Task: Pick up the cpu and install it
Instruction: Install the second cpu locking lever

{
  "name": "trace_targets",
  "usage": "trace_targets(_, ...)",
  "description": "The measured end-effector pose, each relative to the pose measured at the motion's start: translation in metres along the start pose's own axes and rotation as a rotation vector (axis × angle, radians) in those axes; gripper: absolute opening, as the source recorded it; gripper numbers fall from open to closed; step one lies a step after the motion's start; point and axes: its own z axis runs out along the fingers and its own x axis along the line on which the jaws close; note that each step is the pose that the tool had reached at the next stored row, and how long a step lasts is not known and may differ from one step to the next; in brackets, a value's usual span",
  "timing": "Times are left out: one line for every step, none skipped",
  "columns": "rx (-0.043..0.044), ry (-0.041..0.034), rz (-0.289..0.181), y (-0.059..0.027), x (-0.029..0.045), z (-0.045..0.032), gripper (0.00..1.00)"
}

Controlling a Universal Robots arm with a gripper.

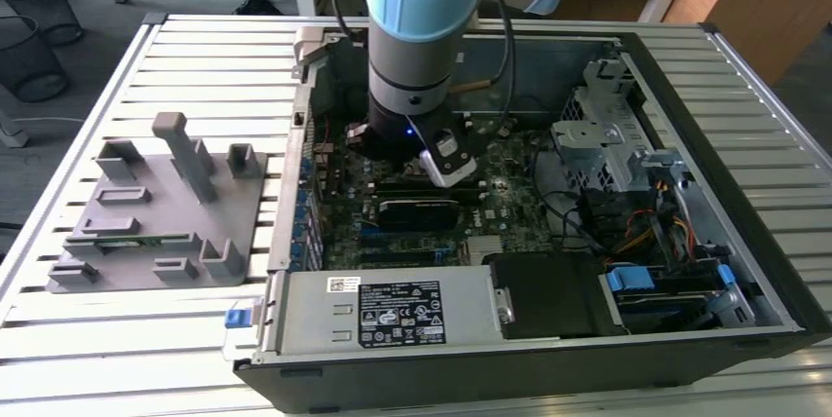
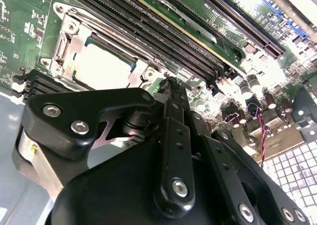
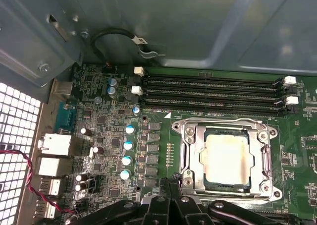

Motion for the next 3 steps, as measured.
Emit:
trace_targets(0.0001, 0.0001, 0.0, 0.0002, 0.0, -0.0008, 0.12)
trace_targets(0.0, 0.0, 0.0, 0.0004, 0.0, -0.0015, 0.12)
trace_targets(-0.0001, -0.0001, 0.0, 0.0006, 0.0, -0.0022, 0.12)
